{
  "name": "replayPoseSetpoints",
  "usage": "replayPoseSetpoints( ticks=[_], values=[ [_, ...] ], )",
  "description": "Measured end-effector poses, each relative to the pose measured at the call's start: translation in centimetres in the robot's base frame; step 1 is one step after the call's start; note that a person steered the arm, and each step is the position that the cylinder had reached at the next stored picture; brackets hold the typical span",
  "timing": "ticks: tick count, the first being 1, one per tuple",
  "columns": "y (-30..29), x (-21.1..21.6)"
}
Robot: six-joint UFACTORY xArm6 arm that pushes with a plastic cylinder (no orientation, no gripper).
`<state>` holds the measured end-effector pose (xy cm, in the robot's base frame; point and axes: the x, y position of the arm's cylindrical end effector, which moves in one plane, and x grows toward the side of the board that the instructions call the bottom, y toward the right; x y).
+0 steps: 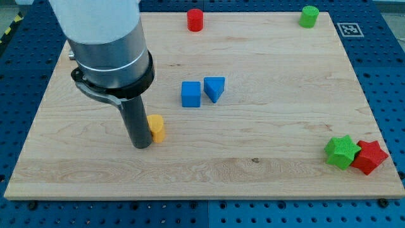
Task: Push the yellow heart to the left of the blue cube
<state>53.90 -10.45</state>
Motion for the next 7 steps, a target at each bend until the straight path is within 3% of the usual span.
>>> replayPoseSetpoints(
  ticks=[3, 5, 7],
  values=[
    [7.0, -1.5],
    [7.0, -1.3],
    [2.2, -2.5]
  ],
)
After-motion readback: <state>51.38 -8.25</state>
